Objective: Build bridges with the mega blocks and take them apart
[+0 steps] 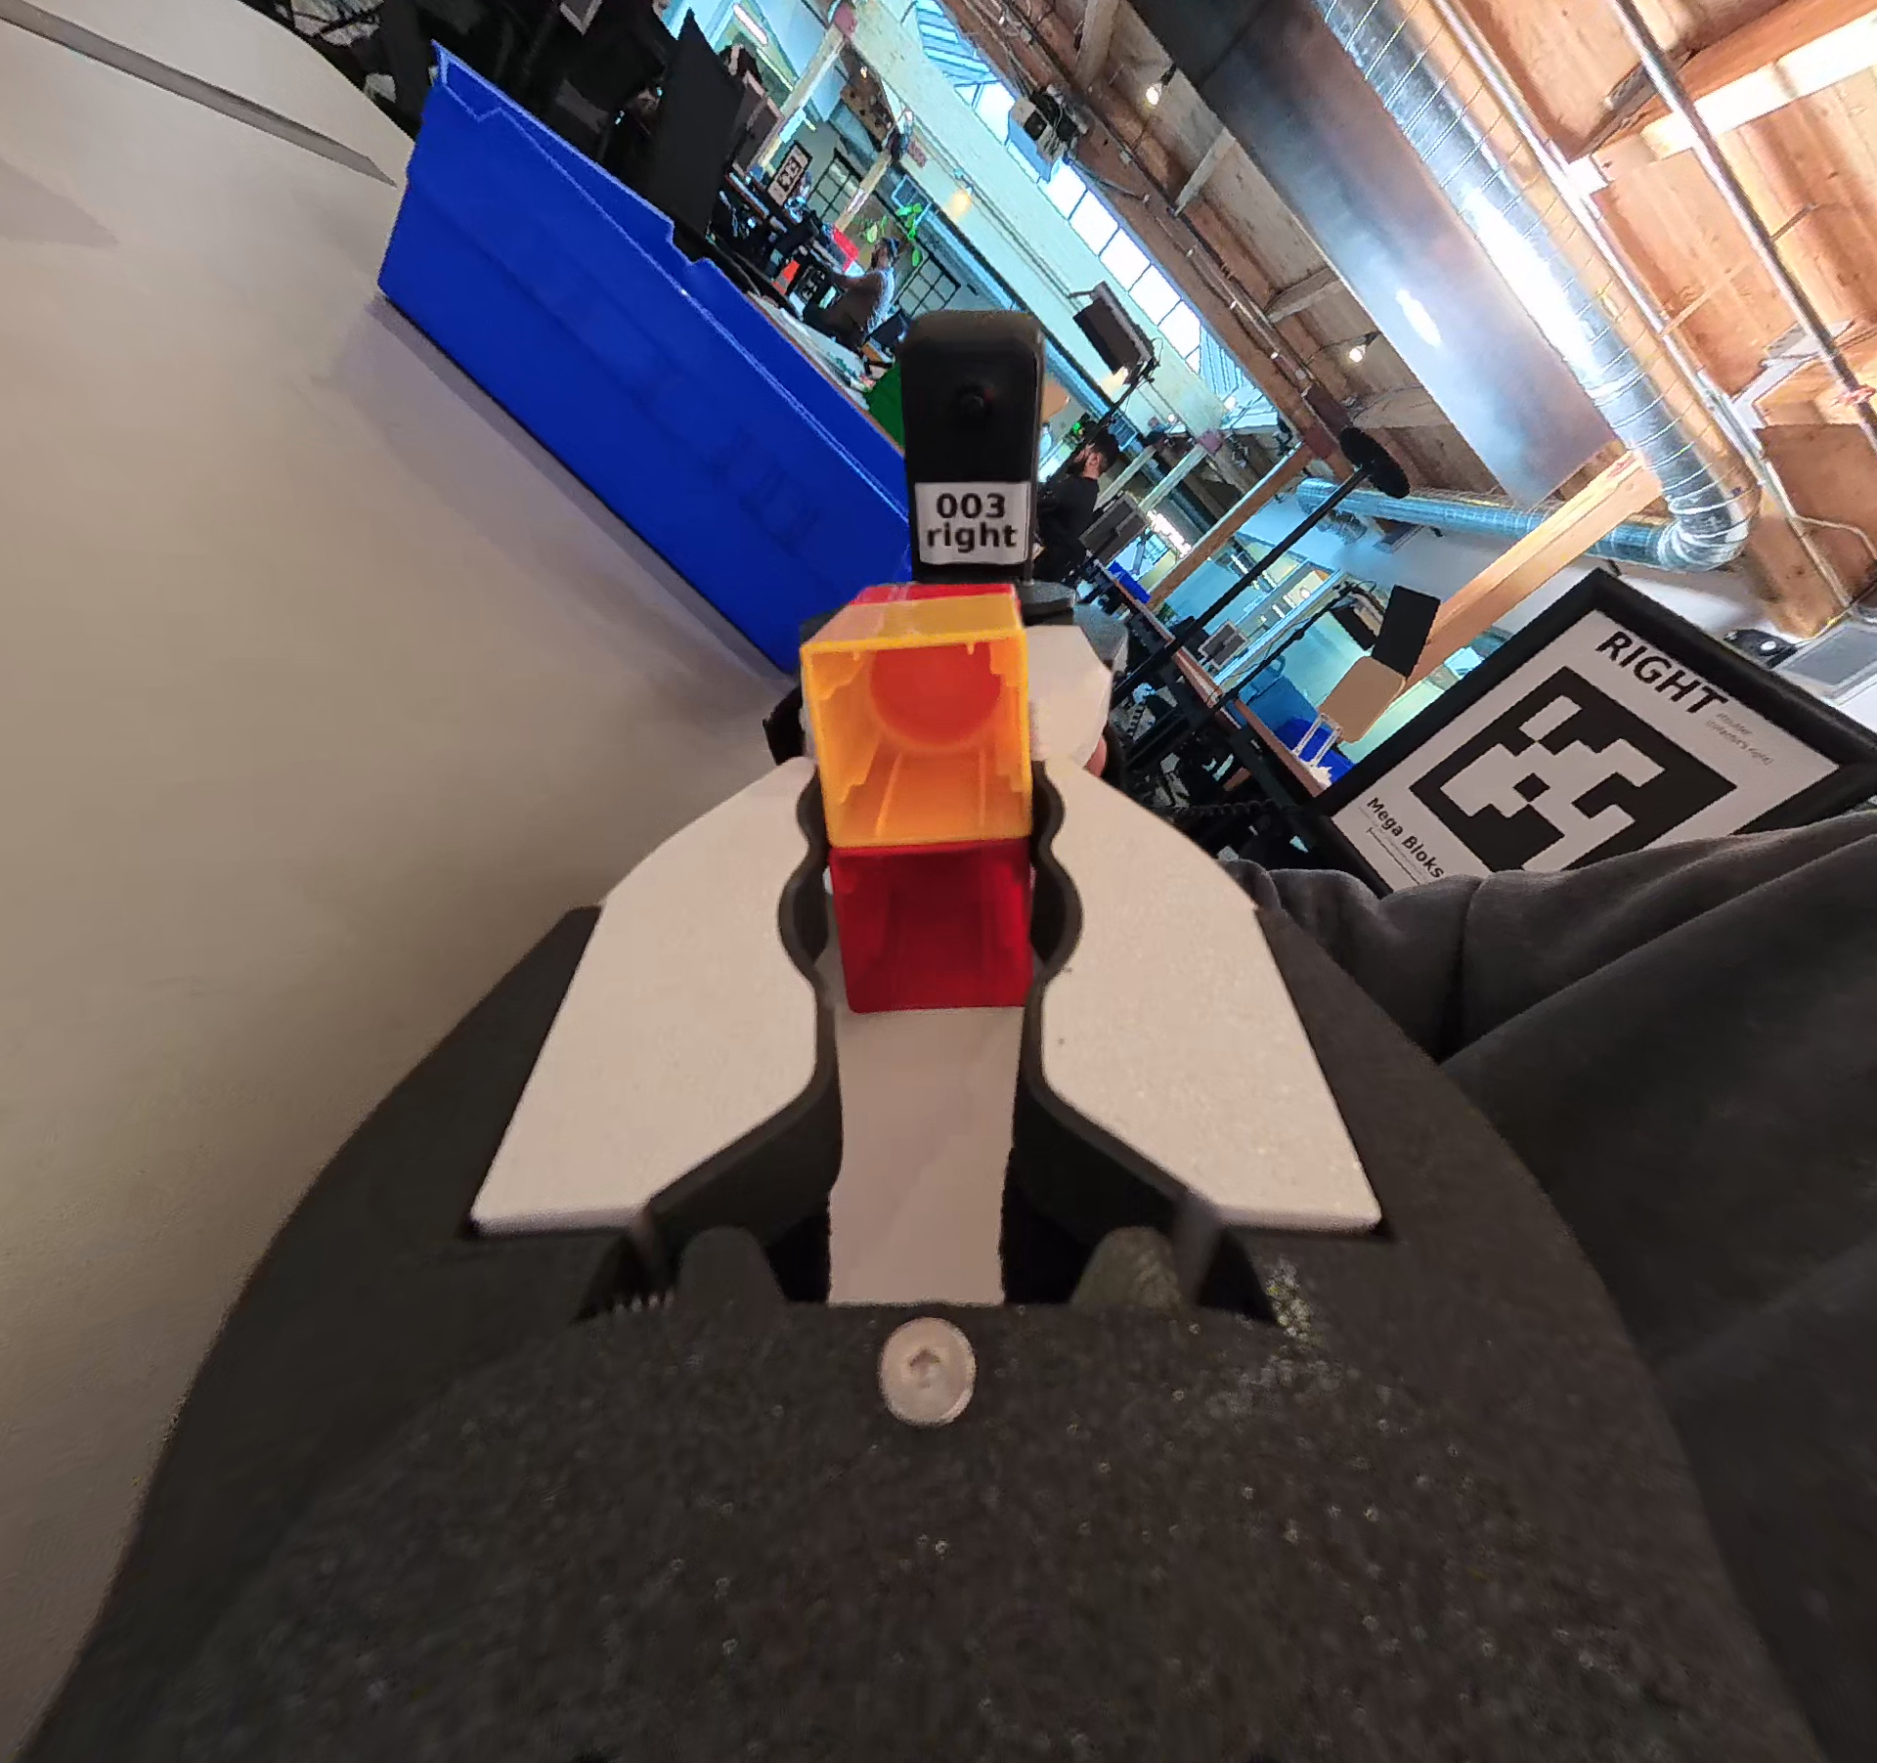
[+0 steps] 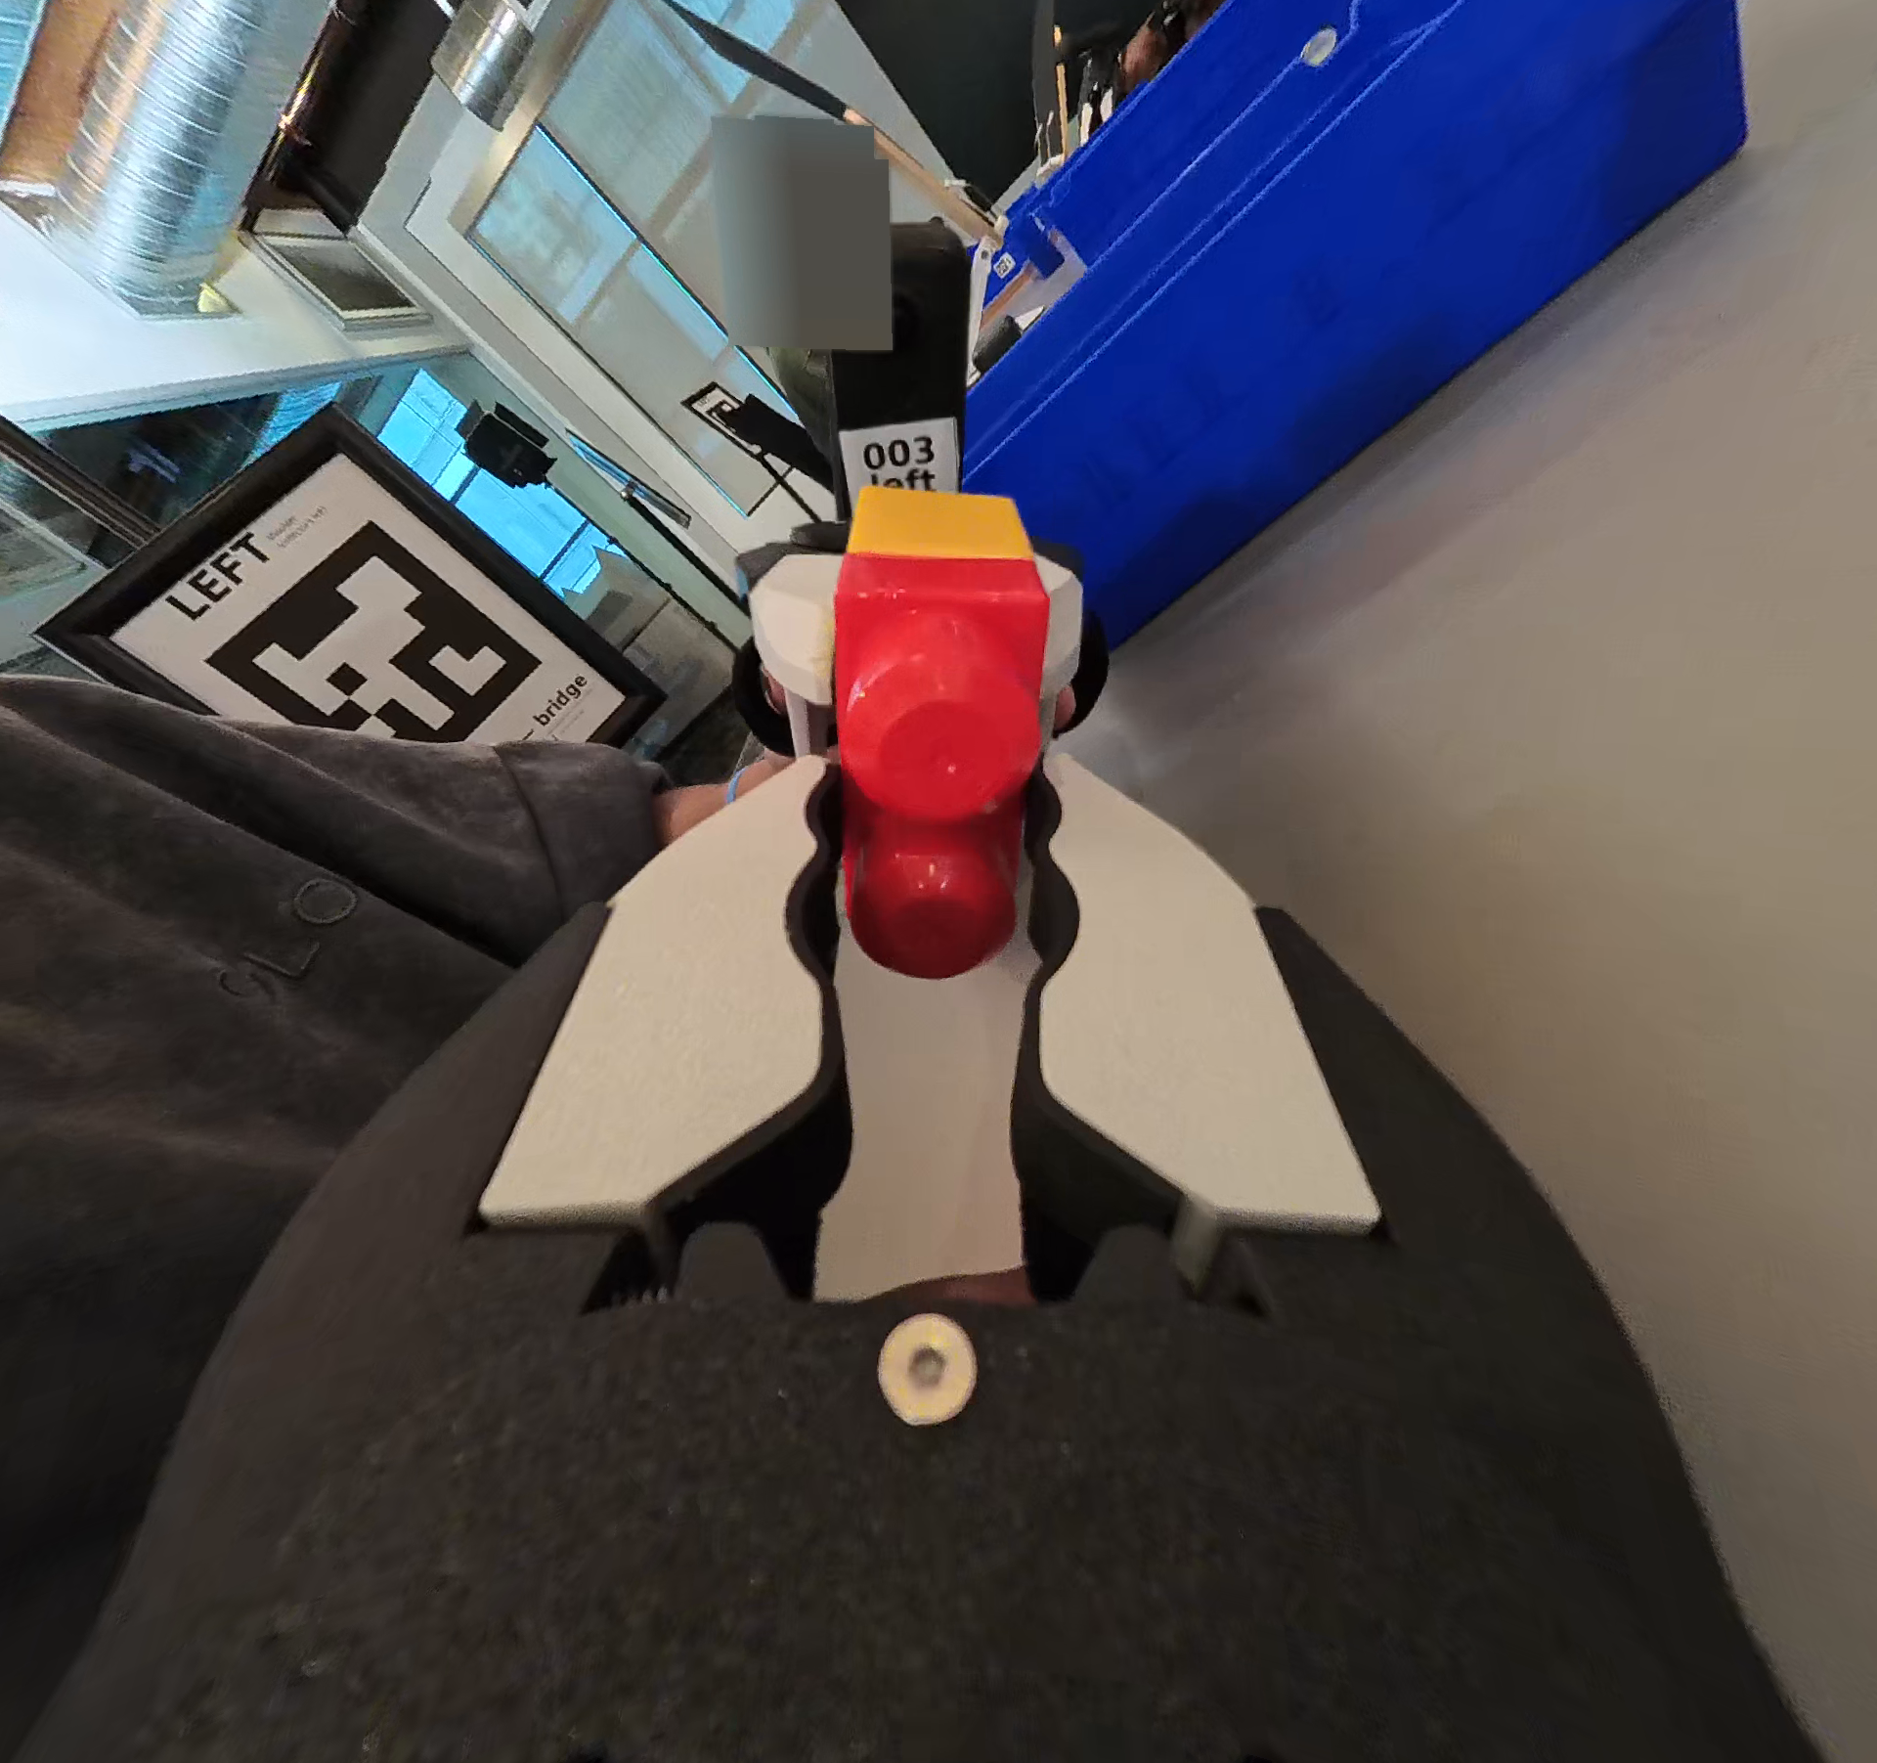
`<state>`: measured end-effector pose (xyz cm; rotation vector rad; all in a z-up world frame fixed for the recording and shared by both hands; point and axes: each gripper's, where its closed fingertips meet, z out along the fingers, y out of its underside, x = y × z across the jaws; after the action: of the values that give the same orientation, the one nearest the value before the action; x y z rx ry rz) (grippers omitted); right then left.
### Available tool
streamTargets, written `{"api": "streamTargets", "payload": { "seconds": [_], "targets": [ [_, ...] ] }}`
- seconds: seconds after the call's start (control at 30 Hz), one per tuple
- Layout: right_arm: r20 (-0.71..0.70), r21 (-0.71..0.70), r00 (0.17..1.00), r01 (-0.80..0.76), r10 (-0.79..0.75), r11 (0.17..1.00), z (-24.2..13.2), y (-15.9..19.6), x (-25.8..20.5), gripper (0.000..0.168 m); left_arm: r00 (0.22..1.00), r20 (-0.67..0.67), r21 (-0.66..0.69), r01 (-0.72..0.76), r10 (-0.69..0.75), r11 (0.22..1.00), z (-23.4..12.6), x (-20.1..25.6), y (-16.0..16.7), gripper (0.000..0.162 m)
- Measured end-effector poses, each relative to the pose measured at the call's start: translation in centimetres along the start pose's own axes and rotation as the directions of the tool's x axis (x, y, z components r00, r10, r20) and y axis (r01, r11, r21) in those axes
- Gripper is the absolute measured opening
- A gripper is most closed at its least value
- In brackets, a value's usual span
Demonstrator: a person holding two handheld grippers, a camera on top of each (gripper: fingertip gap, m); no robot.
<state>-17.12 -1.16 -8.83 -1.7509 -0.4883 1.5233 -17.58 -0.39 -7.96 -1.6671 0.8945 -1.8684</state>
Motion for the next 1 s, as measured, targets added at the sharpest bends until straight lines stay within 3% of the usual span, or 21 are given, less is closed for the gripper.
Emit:
{"api": "streamTargets", "payload": {
  "seconds": [0.17, 0.77, 0.83, 0.9, 1.0],
  "targets": [
    [-0.014, 0.062, 1.0, 0.012, -0.011, 0.998, -0.2, -0.8, -0.2, 0.034, 1.0, -0.003, -0.005, -0.005, 0.005, 1.0, 0.1, 0.1, 0.1, 0.037],
    [-0.052, 0.033, 0.997, 0.051, -0.049, 0.998, -0.1, -0.8, -0.3, 0.034, 1.0, 0.01, 0.017, 0.011, -0.011, 1.0, 0.1, 0.1, 0.0, 0.038],
    [-0.072, 0.046, 0.995, 0.067, -0.063, 0.997, -0.5, -1.3, -0.3, 0.034, 1.0, 0.023, 0.039, 0.008, -0.009, 0.999, -0.5, 0.5, -0.4, 0.062],
    [-0.098, 0.065, 0.993, 0.065, -0.059, 0.996, -1.3, -1.9, -0.1, 0.034, 0.992, 0.118, 0.055, -0.043, 0.037, 0.998, -1.8, 0.2, -0.9, 0.069],
    [-0.146, 0.073, 0.987, 0.083, -0.072, 0.994, -2.3, -2.4, 0.3, 0.034, 0.913, 0.349, 0.028, -0.238, 0.214, 0.971, -3.0, -1.1, -1.6, 0.074]
  ]
}}
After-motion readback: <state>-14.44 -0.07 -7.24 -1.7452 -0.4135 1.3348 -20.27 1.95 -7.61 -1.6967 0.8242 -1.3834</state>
